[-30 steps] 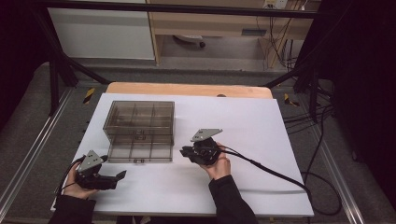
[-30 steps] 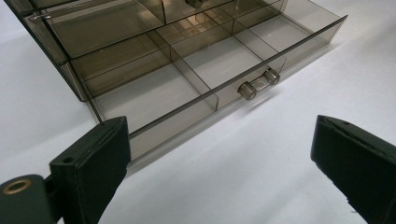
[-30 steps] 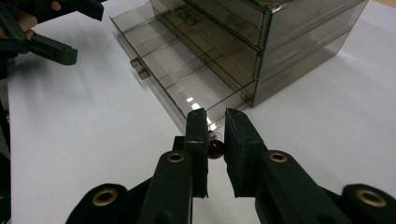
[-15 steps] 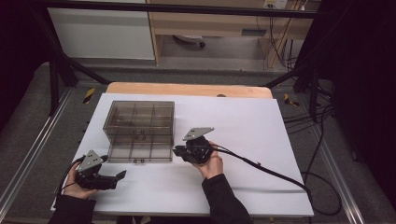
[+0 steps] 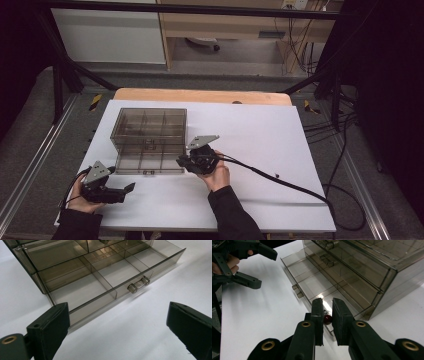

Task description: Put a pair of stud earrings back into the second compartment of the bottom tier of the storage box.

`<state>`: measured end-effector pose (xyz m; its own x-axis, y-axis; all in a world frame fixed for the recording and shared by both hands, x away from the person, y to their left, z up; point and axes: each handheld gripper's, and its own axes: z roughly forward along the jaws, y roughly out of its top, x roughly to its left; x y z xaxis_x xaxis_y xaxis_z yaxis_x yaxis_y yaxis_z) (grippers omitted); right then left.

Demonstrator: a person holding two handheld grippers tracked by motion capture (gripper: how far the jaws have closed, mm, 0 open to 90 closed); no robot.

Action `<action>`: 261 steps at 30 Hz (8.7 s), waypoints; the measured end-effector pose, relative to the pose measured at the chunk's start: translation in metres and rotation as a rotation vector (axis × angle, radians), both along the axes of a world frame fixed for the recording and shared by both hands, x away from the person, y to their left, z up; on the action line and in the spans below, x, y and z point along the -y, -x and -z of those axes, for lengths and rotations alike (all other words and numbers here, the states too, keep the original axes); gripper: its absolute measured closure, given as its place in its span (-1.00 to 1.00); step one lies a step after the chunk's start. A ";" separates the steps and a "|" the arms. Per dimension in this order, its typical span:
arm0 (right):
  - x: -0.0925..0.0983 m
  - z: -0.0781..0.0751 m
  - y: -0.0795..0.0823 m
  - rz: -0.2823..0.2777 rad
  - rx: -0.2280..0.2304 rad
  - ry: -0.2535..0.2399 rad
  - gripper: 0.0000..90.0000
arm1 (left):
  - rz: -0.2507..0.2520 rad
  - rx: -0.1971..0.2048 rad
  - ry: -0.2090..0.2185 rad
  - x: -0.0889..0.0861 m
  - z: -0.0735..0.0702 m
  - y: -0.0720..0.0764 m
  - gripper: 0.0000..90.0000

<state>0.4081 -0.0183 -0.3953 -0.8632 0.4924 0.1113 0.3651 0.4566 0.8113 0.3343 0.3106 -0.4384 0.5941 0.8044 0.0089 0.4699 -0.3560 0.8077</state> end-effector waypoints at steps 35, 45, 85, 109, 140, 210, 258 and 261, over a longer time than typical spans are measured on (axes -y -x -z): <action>-0.056 0.007 -0.012 -0.025 0.000 0.016 0.78 | 0.002 -0.001 0.000 0.000 0.000 0.000 -0.89; -0.068 0.013 -0.017 -0.029 -0.006 0.021 0.78 | 0.003 -0.001 0.000 0.001 0.000 0.000 -0.89; -0.091 0.038 -0.026 -0.010 -0.012 0.048 0.64 | 0.009 -0.004 -0.004 0.002 0.001 0.000 -0.89; -0.065 0.007 -0.001 -0.013 0.027 0.049 -0.10 | 0.009 -0.003 -0.003 0.002 0.001 0.000 -0.89; 0.024 -0.010 0.006 0.154 0.031 0.039 -0.96 | 0.010 -0.006 -0.004 0.002 0.001 0.000 -0.89; 0.238 0.031 0.026 0.500 -0.042 0.057 -0.86 | 0.015 -0.009 -0.012 0.004 0.002 0.000 -0.89; 0.270 0.051 0.035 0.547 -0.104 0.153 0.55 | 0.016 -0.010 -0.011 0.004 0.002 0.000 -0.89; 0.269 0.051 0.035 0.546 -0.103 0.154 0.60 | 0.016 -0.010 -0.011 0.004 0.002 0.000 -0.89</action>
